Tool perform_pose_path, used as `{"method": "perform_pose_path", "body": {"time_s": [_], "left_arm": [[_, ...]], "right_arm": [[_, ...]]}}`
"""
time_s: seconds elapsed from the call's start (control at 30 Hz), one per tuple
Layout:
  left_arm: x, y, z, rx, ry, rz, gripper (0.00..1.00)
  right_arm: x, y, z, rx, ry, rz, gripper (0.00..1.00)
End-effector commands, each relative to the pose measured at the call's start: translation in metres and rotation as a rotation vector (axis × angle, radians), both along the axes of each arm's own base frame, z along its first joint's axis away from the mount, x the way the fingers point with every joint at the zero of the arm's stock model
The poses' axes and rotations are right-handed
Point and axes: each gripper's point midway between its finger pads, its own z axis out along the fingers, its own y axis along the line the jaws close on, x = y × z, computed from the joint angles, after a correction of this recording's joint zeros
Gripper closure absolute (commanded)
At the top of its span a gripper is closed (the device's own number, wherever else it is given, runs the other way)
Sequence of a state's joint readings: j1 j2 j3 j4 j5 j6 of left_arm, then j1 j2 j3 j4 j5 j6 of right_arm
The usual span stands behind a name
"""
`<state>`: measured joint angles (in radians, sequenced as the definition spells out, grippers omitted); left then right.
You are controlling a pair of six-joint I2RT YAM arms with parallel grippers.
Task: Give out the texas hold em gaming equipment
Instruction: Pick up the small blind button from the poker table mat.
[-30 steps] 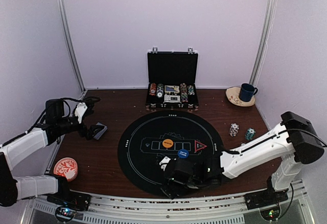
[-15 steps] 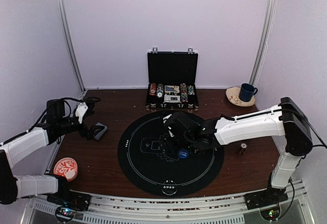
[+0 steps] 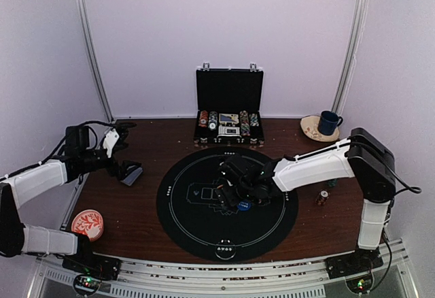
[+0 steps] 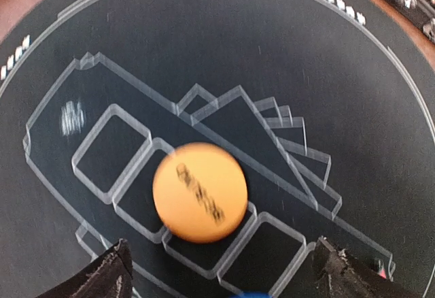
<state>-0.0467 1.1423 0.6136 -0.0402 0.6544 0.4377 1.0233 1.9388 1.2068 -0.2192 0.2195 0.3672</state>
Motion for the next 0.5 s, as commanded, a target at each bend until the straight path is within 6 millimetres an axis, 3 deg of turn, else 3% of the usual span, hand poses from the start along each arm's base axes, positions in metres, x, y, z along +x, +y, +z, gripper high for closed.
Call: {"method": "perform_pose_path", "body": {"time_s": [0.0, 0.17, 0.47], "left_arm": [[-0.002, -0.005, 0.001, -0.011, -0.002, -0.030, 0.02], [-0.014, -0.002, 0.001, 0.005, -0.060, -0.018, 0.02], [-0.021, 0.000, 0.005, 0.007, -0.103, -0.009, 0.02]], "right_arm": [[-0.019, -0.019, 0.006, 0.020, 0.033, 0.015, 0.08], [-0.032, -0.032, -0.001, 0.028, 0.054, 0.028, 0.08], [-0.036, -0.039, -0.018, 0.032, 0.068, 0.014, 0.11]]}}
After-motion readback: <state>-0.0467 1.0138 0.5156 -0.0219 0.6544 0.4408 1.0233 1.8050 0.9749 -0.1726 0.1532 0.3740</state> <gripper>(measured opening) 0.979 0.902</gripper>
